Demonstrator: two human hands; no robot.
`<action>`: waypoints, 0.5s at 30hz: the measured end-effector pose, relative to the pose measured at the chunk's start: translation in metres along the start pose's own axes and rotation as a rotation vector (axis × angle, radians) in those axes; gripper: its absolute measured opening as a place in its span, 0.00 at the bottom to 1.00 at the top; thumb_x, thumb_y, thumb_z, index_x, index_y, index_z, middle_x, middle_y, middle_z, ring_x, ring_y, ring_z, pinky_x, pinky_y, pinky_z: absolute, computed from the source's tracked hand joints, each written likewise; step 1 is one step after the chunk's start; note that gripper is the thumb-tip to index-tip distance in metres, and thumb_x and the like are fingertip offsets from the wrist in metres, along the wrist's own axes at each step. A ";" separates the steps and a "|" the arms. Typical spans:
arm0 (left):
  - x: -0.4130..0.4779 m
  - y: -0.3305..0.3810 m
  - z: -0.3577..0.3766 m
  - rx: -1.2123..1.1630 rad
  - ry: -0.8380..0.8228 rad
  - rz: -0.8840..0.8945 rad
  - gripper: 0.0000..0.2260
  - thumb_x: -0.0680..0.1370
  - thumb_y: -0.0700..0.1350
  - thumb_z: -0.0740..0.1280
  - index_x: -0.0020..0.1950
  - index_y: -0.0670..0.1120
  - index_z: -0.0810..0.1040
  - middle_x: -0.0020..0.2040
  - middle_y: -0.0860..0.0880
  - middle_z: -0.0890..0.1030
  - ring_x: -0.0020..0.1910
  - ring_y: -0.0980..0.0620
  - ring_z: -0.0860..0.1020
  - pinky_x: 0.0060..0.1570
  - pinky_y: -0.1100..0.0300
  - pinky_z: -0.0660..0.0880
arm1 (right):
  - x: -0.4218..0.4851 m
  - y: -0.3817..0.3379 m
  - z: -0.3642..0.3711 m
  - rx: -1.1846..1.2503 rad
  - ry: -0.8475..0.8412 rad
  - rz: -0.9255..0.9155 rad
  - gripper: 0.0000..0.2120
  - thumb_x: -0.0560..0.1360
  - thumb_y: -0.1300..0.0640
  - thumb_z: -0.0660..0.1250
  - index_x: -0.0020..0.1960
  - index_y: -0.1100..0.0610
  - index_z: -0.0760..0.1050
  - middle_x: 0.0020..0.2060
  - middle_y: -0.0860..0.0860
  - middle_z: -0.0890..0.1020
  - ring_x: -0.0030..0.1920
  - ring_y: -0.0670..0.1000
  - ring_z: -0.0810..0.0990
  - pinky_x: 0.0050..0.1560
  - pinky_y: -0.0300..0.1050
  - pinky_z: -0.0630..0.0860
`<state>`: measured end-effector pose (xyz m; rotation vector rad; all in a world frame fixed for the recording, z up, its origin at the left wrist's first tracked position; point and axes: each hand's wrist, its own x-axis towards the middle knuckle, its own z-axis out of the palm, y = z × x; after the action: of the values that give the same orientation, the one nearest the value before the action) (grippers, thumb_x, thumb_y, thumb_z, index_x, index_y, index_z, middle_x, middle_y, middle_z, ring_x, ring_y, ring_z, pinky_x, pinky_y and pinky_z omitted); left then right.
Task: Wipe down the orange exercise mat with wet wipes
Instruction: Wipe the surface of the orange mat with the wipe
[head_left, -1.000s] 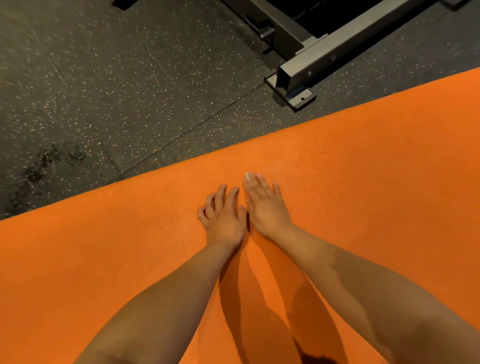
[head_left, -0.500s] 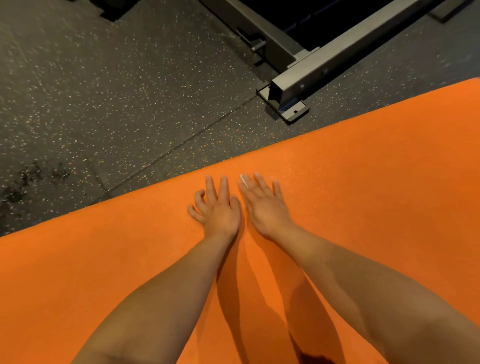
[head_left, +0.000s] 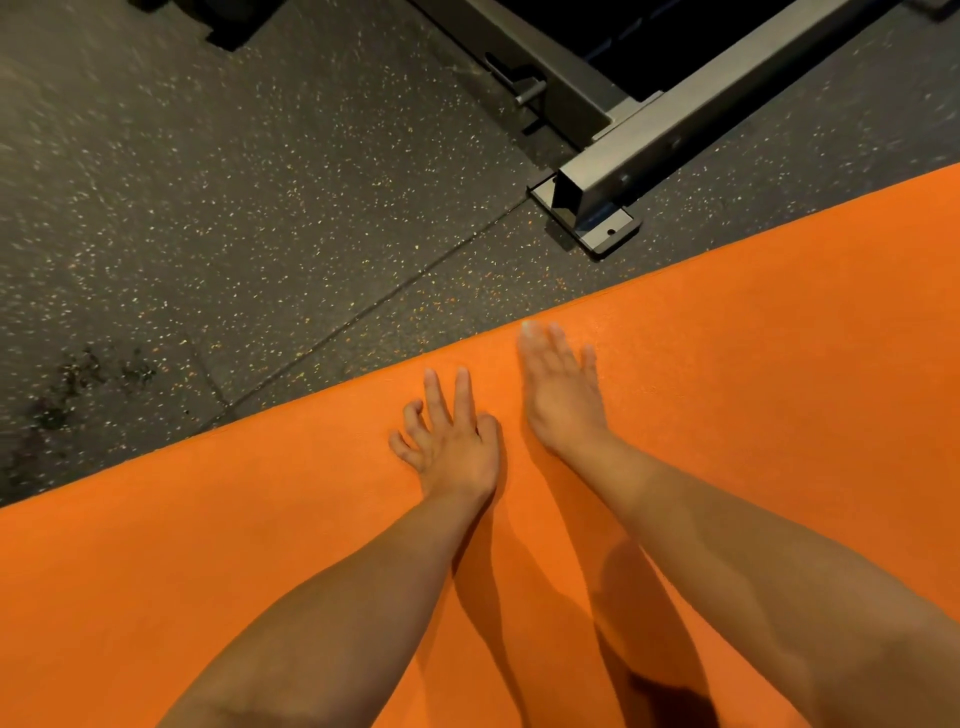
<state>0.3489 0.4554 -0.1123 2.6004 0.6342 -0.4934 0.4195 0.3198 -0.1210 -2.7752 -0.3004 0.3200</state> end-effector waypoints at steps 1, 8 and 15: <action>0.001 0.000 0.000 -0.002 -0.001 -0.004 0.27 0.82 0.57 0.48 0.80 0.66 0.42 0.81 0.56 0.36 0.76 0.45 0.43 0.72 0.35 0.37 | 0.007 0.007 -0.004 0.029 0.027 0.111 0.32 0.83 0.61 0.52 0.83 0.52 0.45 0.83 0.47 0.46 0.82 0.51 0.40 0.78 0.62 0.39; 0.003 -0.003 -0.001 -0.019 -0.025 0.009 0.28 0.82 0.55 0.49 0.80 0.65 0.40 0.80 0.56 0.33 0.77 0.45 0.41 0.73 0.35 0.35 | 0.019 -0.016 -0.004 0.108 0.012 0.177 0.31 0.83 0.62 0.51 0.83 0.53 0.46 0.83 0.48 0.45 0.81 0.49 0.39 0.77 0.64 0.35; 0.006 -0.011 0.000 -0.093 0.006 0.059 0.27 0.83 0.54 0.51 0.80 0.65 0.45 0.81 0.58 0.35 0.77 0.48 0.41 0.73 0.38 0.34 | -0.004 -0.043 0.002 0.112 -0.173 -0.078 0.33 0.83 0.56 0.57 0.83 0.50 0.45 0.82 0.45 0.46 0.81 0.48 0.37 0.77 0.64 0.32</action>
<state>0.3485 0.4662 -0.1183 2.5260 0.5674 -0.4280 0.4075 0.3595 -0.1075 -2.6233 -0.4177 0.5417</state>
